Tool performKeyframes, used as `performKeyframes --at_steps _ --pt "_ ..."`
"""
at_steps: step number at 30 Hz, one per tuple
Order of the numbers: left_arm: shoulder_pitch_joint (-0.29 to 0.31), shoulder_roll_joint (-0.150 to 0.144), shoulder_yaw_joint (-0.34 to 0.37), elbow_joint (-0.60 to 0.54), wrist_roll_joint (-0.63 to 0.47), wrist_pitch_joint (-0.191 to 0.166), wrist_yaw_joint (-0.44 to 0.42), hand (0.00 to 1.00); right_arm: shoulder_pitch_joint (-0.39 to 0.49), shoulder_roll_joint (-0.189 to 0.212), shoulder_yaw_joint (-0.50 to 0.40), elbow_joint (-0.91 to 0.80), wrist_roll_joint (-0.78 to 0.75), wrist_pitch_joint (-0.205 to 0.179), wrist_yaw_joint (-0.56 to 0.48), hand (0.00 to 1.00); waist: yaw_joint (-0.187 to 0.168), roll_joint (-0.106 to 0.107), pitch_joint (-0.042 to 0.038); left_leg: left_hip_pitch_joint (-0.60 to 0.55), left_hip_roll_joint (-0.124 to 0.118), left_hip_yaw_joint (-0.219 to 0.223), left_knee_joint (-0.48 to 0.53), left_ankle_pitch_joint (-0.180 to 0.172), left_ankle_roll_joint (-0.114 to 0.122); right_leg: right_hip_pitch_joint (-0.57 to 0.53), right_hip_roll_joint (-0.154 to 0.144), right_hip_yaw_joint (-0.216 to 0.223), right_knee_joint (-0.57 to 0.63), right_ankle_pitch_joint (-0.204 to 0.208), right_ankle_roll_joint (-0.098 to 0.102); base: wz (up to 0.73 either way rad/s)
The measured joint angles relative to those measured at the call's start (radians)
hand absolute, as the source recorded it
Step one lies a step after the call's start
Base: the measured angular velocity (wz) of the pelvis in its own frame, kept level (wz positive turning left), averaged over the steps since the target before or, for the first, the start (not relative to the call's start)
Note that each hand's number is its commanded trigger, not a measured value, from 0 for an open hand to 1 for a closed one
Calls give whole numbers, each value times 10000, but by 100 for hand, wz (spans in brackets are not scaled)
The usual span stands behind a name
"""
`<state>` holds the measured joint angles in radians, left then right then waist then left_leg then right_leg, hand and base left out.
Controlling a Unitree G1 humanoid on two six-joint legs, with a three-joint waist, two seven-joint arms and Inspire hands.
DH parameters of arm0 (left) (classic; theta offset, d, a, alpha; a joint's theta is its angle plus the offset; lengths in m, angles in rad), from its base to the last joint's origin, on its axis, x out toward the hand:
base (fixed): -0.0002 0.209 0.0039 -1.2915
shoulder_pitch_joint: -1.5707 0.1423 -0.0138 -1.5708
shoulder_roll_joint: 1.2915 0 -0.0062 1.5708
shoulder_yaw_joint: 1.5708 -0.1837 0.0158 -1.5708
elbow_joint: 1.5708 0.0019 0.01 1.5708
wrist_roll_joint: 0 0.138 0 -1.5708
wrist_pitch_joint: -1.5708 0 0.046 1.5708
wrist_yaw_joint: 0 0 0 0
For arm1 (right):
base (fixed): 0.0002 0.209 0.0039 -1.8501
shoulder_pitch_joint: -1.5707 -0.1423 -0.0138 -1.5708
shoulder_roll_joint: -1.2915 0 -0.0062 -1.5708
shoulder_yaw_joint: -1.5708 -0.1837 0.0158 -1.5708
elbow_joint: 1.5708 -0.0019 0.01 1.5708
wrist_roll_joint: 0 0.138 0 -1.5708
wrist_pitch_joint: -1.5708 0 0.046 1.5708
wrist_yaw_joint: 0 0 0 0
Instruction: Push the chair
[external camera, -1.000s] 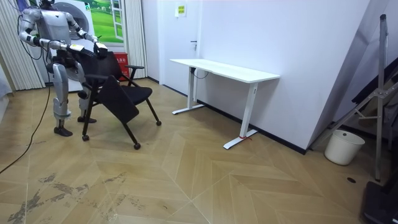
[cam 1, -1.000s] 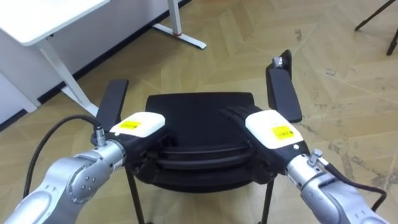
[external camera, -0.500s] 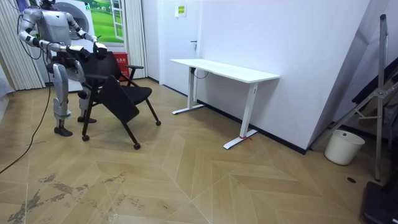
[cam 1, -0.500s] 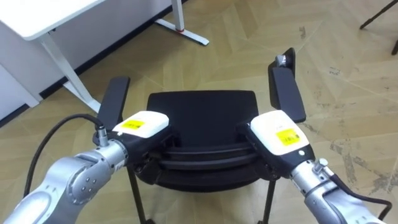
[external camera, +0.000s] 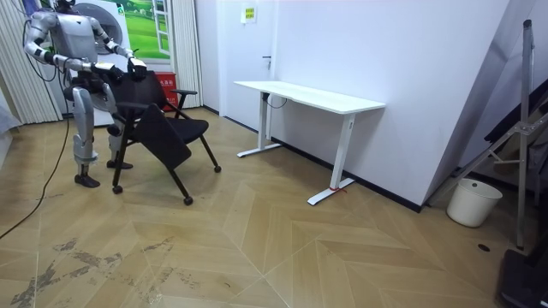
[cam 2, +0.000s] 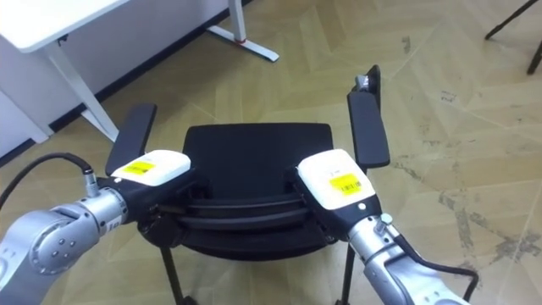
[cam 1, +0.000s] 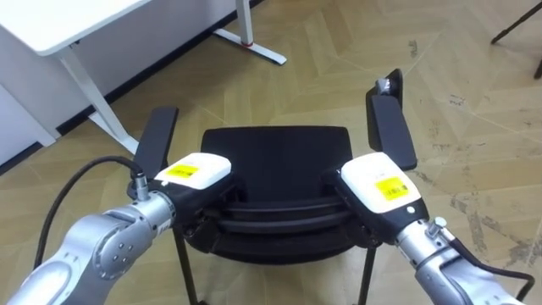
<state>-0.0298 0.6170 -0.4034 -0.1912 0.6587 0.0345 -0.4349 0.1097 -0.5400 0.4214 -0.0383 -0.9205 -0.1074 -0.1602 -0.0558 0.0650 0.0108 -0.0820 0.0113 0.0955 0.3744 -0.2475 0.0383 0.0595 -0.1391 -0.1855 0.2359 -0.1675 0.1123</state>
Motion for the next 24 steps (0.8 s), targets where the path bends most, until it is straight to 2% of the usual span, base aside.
performKeyframes --at_steps 6,9,10,11,13,15,16,17,18,19,20,21,22,23,24 --pt "3 16 -22 -30 31 51 8 100 -5 -32 177 5 239 194 33 100 132 -193 -43 61 58 17 -62 13 -25 15 25 -102 5 -3 1 -2" --pt "5 3 -26 -102 262 94 -45 100 -93 -2 263 109 366 221 43 100 136 -265 -22 20 124 -3 64 -12 -62 46 72 -160 10 -12 -15 3" --pt "5 3 -23 -149 382 106 -63 100 -124 0 272 119 408 230 88 100 157 -296 -30 -16 145 -9 105 -32 -84 13 84 -176 21 -28 -42 0" --pt "-3 3 6 -266 535 118 -82 100 -126 31 258 114 481 241 101 100 181 -357 -37 -207 282 -52 331 -108 -114 -98 105 -336 123 -124 -145 8" --pt "1 -26 66 -268 561 111 -81 100 -112 100 261 119 552 307 121 100 189 -355 -11 -434 383 -189 922 -352 -196 -100 268 -374 389 -336 -233 15" --pt "7 -71 114 -207 693 108 -74 100 -122 292 244 245 633 312 223 100 207 -320 12 -676 680 -414 1887 -831 -356 -170 463 -449 1188 -942 -363 17" --pt "6 -86 125 -190 759 104 -73 100 -125 332 240 282 643 300 235 100 220 -267 39 -728 738 -442 2073 -915 -402 -261 477 -480 1478 -1114 -405 16" --pt "17 -80 137 -179 856 98 -78 100 -133 432 198 357 648 207 302 100 239 -335 -4 -842 838 -439 2422 -1020 -492 -403 481 -568 1982 -1438 -496 31" --pt "15 -85 180 -155 906 89 -81 100 -160 505 151 406 642 107 321 100 198 -377 1 -1036 939 -358 2971 -1042 -532 -502 481 -687 2383 -1830 -578 39" --pt "17 -111 184 -129 908 94 -74 100 -152 505 151 408 643 87 321 100 173 -388 -3 -1161 1028 -179 3309 -1033 -531 -577 494 -679 2605 -2051 -663 45" --pt "42 -177 182 -61 917 103 -78 100 -129 491 152 408 646 65 336 100 172 -403 8 -1327 1231 174 3931 -947 -549 -621 495 -617 3039 -2448 -680 21" --pt "158 -231 183 -32 929 118 -87 100 -123 446 174 412 645 0 396 100 189 -321 1 -1493 1418 325 4496 -794 -588 -612 518 -447 3276 -2624 -786 5" --pt "221 -243 184 -32 942 119 -87 100 -126 412 201 419 645 -25 407 100 202 -299 3 -1541 1506 430 4706 -678 -606 -610 538 -365 3366 -2674 -830 -13" --pt "351 -272 200 -34 942 113 -99 100 -133 372 234 423 636 -66 417 100 255 -261 19 -1811 1561 459 5119 -282 -586 -550 578 -191 3422 -2712 -916 -6" --pt "465 -356 211 -26 938 87 -99 100 -126 313 267 380 637 -110 412 100 225 -374 54 -2076 1294 388 5026 -150 -628 -490 550 65 3468 -2760 -1018 10"
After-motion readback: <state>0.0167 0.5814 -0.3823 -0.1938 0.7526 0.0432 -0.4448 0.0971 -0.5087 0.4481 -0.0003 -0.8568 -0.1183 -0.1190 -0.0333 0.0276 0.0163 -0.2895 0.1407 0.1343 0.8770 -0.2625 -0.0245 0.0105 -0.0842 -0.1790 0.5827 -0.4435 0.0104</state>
